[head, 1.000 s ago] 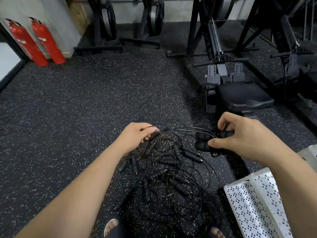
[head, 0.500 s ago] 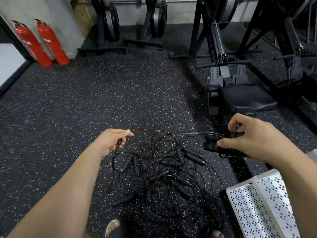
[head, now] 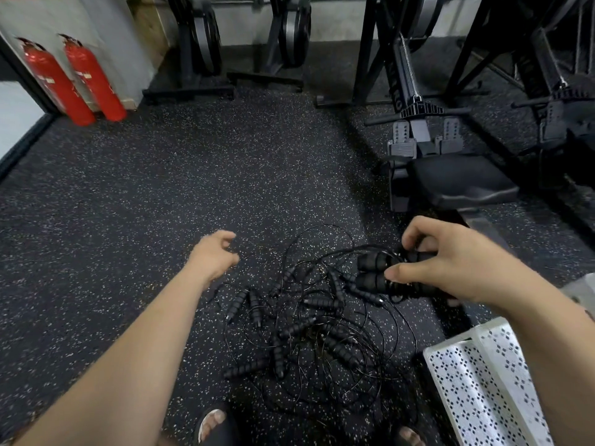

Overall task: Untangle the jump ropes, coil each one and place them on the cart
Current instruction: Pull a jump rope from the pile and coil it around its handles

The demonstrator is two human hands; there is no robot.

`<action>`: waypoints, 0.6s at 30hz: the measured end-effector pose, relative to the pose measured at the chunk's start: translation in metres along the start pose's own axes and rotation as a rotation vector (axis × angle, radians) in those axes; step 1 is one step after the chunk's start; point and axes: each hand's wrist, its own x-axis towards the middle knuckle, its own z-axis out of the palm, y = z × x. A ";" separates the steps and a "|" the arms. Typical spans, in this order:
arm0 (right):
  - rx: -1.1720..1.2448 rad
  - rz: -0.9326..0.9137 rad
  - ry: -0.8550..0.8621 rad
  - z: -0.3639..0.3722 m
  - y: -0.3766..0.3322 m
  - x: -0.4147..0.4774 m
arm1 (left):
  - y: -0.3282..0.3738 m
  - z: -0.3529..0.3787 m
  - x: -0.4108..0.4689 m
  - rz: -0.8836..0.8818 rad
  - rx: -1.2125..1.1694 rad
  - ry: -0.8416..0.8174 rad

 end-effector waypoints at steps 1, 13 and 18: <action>0.003 -0.014 -0.018 0.003 -0.002 0.001 | 0.009 0.002 -0.005 0.057 0.008 -0.031; -0.099 -0.092 0.009 0.011 -0.009 -0.002 | 0.077 0.075 -0.074 0.359 0.147 -0.304; -0.078 -0.106 0.014 0.010 -0.006 0.000 | 0.073 0.086 -0.079 0.390 0.174 -0.266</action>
